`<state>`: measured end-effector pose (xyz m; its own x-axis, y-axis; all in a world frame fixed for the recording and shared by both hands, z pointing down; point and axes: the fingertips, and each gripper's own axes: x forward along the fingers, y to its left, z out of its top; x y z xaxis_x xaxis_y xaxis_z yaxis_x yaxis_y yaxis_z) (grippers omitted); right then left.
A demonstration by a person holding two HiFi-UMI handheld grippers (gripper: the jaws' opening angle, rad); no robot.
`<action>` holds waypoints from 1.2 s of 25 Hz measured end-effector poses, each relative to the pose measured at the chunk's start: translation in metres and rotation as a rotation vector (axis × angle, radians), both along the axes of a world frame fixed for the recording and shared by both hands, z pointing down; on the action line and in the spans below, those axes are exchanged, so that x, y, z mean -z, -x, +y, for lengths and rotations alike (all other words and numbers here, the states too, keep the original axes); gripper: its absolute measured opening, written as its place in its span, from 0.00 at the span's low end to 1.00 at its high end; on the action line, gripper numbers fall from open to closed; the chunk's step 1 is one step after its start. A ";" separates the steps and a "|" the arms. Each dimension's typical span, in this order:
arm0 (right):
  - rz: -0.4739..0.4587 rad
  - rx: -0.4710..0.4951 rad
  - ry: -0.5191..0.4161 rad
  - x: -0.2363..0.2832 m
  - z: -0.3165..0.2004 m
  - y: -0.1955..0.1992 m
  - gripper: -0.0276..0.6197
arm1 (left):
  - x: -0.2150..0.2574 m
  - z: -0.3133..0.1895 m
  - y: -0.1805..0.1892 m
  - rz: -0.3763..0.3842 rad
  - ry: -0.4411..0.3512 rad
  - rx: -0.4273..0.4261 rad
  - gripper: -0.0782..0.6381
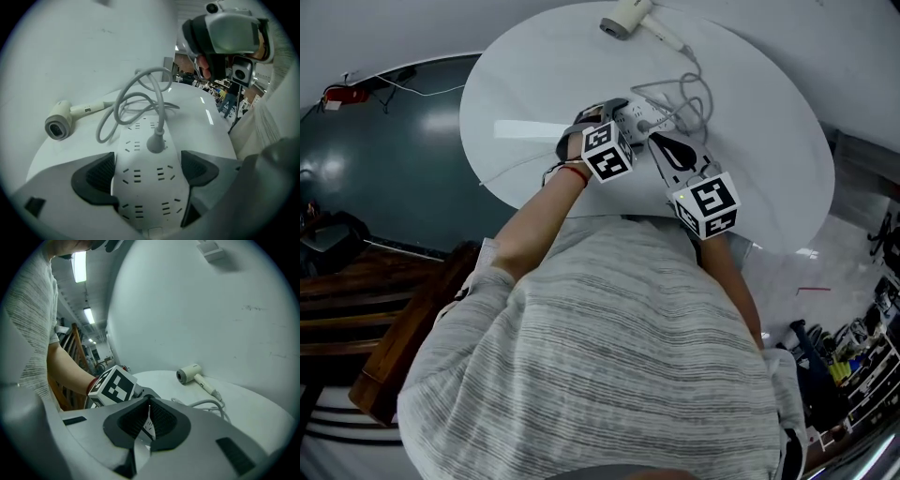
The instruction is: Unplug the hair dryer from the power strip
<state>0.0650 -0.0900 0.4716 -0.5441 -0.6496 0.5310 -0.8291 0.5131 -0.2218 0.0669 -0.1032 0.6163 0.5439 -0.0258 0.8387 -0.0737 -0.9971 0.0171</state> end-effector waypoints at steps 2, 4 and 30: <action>0.025 0.017 0.015 -0.004 0.005 0.001 0.09 | 0.001 0.010 -0.001 -0.004 0.000 -0.017 0.72; 0.083 0.055 0.029 -0.008 0.010 0.002 0.09 | 0.001 0.020 -0.002 -0.002 -0.005 -0.025 0.72; 0.456 0.182 0.279 -0.102 0.015 -0.004 0.17 | 0.000 0.028 -0.006 0.020 -0.019 -0.006 0.72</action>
